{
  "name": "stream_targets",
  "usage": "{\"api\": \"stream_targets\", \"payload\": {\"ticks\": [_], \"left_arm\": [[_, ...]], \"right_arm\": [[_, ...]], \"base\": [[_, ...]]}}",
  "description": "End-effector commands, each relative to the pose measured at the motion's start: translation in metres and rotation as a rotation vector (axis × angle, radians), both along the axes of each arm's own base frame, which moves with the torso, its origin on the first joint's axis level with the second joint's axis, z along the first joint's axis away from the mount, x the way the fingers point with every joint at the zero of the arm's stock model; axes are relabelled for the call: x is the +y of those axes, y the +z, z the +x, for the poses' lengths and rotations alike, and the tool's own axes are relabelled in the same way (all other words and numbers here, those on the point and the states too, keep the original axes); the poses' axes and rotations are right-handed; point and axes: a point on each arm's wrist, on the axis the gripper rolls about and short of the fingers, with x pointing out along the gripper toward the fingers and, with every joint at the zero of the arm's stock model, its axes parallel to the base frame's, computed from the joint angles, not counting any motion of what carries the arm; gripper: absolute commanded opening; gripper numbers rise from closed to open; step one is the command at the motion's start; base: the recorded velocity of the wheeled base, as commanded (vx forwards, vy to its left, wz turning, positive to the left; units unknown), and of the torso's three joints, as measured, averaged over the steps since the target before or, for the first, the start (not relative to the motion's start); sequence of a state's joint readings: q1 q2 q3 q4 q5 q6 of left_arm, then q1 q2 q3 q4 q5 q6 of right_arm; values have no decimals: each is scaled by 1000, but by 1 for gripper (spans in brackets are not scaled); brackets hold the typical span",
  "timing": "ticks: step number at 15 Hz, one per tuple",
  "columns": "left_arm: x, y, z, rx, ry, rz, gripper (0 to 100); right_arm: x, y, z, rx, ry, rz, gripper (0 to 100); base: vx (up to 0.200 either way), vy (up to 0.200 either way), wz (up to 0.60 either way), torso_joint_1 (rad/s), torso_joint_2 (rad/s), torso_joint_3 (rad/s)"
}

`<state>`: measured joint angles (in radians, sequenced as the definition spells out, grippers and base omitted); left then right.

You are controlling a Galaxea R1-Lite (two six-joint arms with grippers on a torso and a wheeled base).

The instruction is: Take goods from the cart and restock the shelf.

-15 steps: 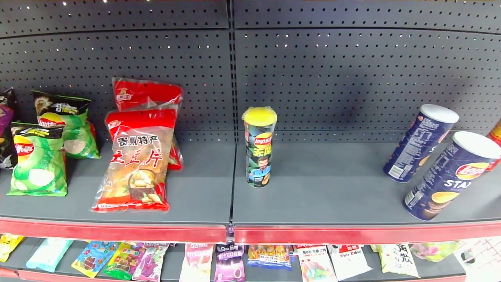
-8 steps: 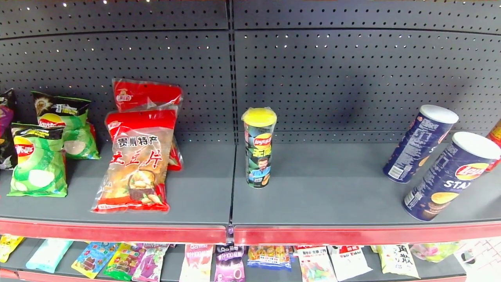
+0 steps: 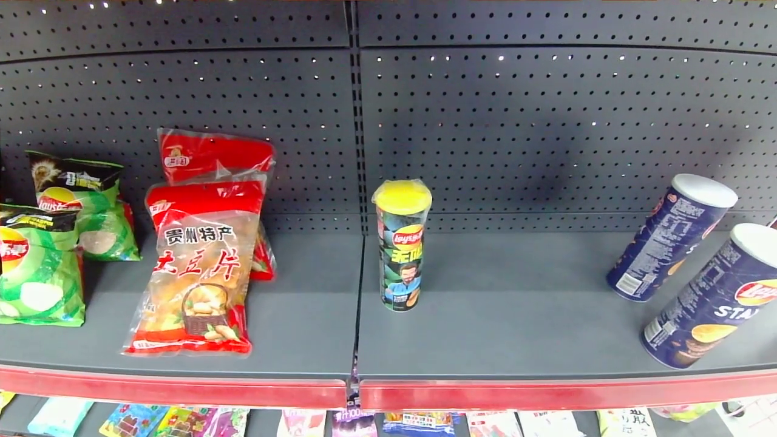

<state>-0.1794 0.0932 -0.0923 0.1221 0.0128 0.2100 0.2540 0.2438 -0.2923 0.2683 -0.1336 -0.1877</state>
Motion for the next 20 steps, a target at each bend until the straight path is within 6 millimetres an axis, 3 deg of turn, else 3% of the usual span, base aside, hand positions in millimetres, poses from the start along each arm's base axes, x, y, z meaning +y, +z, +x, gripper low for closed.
{"api": "stream_targets", "payload": {"ticks": [1,2,4,5,8,9,10,11,12,14,16,20], "left_arm": [[0,0,1,10,3,-4,100],[0,9,1,8,-25,-22,100],[-5,70,21,51,-86,-194,100],[-10,85,36,88,-123,-193,100],[-26,96,72,177,-419,-97,100],[-40,112,99,234,-563,-90,100],[-47,119,112,258,-598,-90,100],[-59,127,142,309,-608,-87,100],[-73,132,176,335,-612,-78,100],[-99,131,219,320,-655,-71,100],[-122,121,246,314,-708,-70,100],[-158,103,276,339,-795,-68,100]], "right_arm": [[0,0,1,5,4,-2,0],[0,0,1,4,6,-1,0],[1,7,0,-5,52,11,0],[4,9,2,8,149,32,0],[8,23,9,37,235,47,0],[10,27,16,75,260,50,0],[11,28,18,86,265,51,0],[12,28,21,103,269,50,0],[12,27,21,111,270,49,0],[12,25,21,117,270,50,0],[11,27,20,108,267,58,0],[12,28,21,114,262,74,0]], "base": [[0,0,0,0,0,0],[0,0,0,0,0,0],[0,0,0,0,0,0],[0,0,0,0,0,0],[0,0,0,0,0,0],[0,0,0,0,0,0],[0,0,0,0,0,0],[0,0,0,0,0,0],[0,0,0,0,0,0],[0,0,0,0,0,0],[0,0,0,0,0,0],[0,0,0,0,0,0]]}}
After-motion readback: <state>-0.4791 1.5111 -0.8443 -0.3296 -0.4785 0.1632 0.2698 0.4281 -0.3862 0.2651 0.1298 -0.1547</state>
